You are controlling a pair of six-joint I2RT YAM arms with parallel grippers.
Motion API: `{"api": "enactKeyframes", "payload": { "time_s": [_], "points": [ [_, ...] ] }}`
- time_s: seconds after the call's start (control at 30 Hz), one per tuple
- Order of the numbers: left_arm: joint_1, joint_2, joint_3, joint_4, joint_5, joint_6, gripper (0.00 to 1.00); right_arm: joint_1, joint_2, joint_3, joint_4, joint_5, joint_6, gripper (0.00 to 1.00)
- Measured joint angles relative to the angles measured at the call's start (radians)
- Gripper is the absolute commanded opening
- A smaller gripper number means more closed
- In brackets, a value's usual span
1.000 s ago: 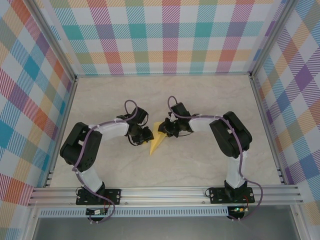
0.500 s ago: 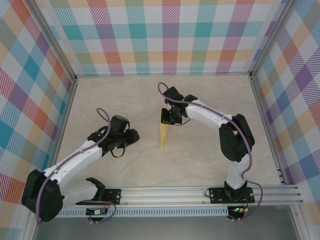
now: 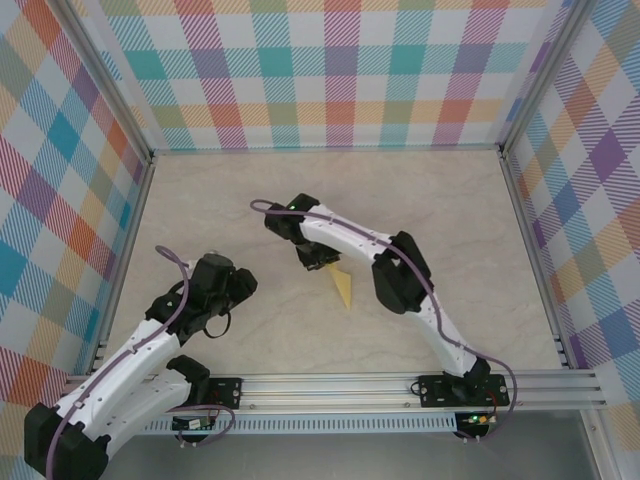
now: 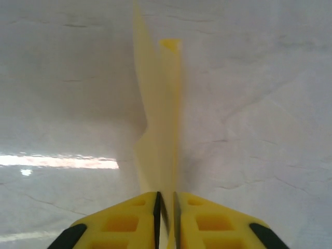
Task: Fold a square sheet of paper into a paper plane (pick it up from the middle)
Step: Turn over the paper at the center of the table.
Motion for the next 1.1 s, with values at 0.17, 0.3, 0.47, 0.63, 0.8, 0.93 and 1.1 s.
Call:
{"api": "enactKeyframes", "payload": {
  "time_s": [0.17, 0.3, 0.47, 0.63, 0.8, 0.93, 1.1],
  "points": [
    [0.0, -0.014, 0.0, -0.025, -0.009, -0.011, 0.54, 0.06, 0.156, 0.226, -0.029, -0.123, 0.019, 0.27],
    [0.001, -0.014, 0.0, -0.047, -0.01, -0.011, 0.54, 0.084, 0.103, 0.154, 0.056, -0.291, 0.018, 0.49],
    [0.001, -0.021, 0.0, -0.068, -0.004, -0.014, 0.55, 0.054, -0.122, -0.106, 0.219, -0.434, 0.002, 0.55],
    [0.001, -0.027, 0.0, -0.07, 0.027, -0.014, 0.57, -0.019, -0.439, -0.432, 0.446, -0.571, -0.004, 0.54],
    [0.002, -0.011, 0.0, -0.056, 0.077, -0.013, 0.59, -0.093, -0.621, -0.677, 0.639, -0.702, 0.006, 0.3],
    [0.002, 0.071, 0.0, -0.012, 0.119, -0.01, 0.59, -0.116, -0.614, -0.807, 0.771, -0.826, 0.033, 0.19],
    [0.002, 0.183, 0.003, 0.013, 0.15, -0.009, 0.59, -0.116, -0.537, -0.852, 0.875, -0.952, 0.065, 0.17]
  ]
}}
